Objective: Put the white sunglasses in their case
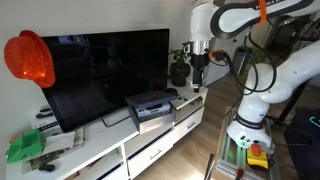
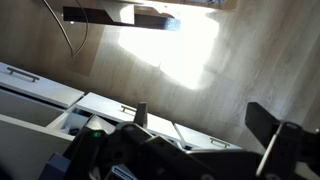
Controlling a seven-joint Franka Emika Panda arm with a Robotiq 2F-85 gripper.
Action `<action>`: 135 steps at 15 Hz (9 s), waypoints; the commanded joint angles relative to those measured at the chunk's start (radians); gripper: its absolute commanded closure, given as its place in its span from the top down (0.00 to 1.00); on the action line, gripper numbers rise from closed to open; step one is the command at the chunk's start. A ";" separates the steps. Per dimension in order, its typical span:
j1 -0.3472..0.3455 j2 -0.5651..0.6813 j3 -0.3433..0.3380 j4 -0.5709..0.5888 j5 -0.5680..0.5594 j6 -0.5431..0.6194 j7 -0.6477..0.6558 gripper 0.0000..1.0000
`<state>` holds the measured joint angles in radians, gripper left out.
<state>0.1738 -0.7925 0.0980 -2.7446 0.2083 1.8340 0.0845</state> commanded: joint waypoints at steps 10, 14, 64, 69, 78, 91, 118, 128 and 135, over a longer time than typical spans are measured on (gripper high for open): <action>-0.292 0.379 -0.231 -0.010 -0.335 0.494 -0.320 1.00; -0.303 0.529 -0.387 -0.014 -0.254 0.742 -0.520 1.00; -0.983 1.552 0.008 0.664 -0.050 1.105 -1.084 0.99; -1.057 1.619 0.070 0.733 -0.087 1.088 -1.080 0.55; -1.087 1.677 0.107 0.793 -0.123 1.080 -1.078 0.12; -1.010 1.520 0.046 0.665 -0.203 1.066 -1.062 0.03; -0.852 1.559 -0.039 0.680 -0.483 1.457 -1.070 0.03; -0.881 1.674 -0.005 0.779 -0.612 1.528 -1.041 0.03; -0.891 1.724 0.004 0.802 -0.666 1.505 -1.028 0.03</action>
<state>-0.6936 0.9026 0.0883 -1.9689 -0.4146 3.3480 -0.9757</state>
